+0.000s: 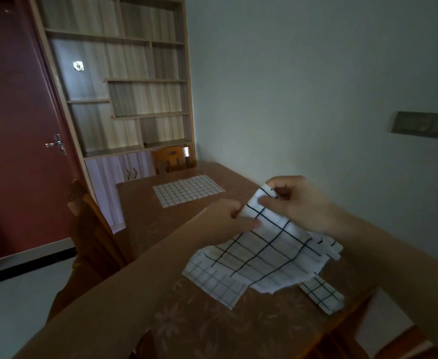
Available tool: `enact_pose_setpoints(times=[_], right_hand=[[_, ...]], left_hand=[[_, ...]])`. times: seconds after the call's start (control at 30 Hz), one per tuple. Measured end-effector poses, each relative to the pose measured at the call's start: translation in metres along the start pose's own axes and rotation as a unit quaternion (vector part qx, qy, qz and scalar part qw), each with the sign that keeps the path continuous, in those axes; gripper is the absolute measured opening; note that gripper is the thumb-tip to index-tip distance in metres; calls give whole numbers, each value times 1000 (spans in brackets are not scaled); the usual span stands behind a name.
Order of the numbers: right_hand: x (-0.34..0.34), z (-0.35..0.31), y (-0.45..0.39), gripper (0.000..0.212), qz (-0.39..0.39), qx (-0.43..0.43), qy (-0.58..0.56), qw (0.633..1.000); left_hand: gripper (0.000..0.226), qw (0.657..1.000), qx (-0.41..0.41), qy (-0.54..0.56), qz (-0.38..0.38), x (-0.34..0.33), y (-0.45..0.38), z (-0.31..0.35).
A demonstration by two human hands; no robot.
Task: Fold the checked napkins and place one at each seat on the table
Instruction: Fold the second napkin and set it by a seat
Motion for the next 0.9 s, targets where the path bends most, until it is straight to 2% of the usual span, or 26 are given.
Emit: enact_pose_setpoints(times=[0.07, 0.17, 0.3, 0.47, 0.6, 0.7, 0.77, 0.9], right_hand=[[5, 6, 4, 6, -20, -40, 29, 999], [20, 30, 22, 26, -84, -118, 117, 982], [35, 42, 38, 15, -2, -150, 19, 988], [33, 40, 32, 11, 50, -149, -31, 987], [34, 42, 32, 20, 99, -156, -62, 981], [36, 41, 34, 25, 157, -161, -128, 966], [37, 42, 33, 31, 154, -144, -96, 973], [38, 38, 31, 29, 169, -130, -107, 971]], left_hand=[[28, 996, 7, 88, 27, 6, 1, -1], [17, 981, 27, 183, 55, 19, 5, -18], [14, 962, 52, 266, 41, 25, 7, -31], [15, 950, 55, 303, 42, 18, 6, -17], [16, 916, 67, 391, 65, 22, 7, -17], [15, 912, 65, 400, 70, 23, 7, -17], [13, 912, 66, 400, 62, 23, 8, -15], [18, 914, 64, 396, 56, 23, 8, -13]])
Point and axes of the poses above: each hand's wrist, its own y-axis away from the middle knuckle, its own x-axis out of the back of the hand, z = x × y, the point moved 5 cm from there along -y, towards the middle knuckle, and after that the axes turned 8 degrees about x, right-handed, at the moved point
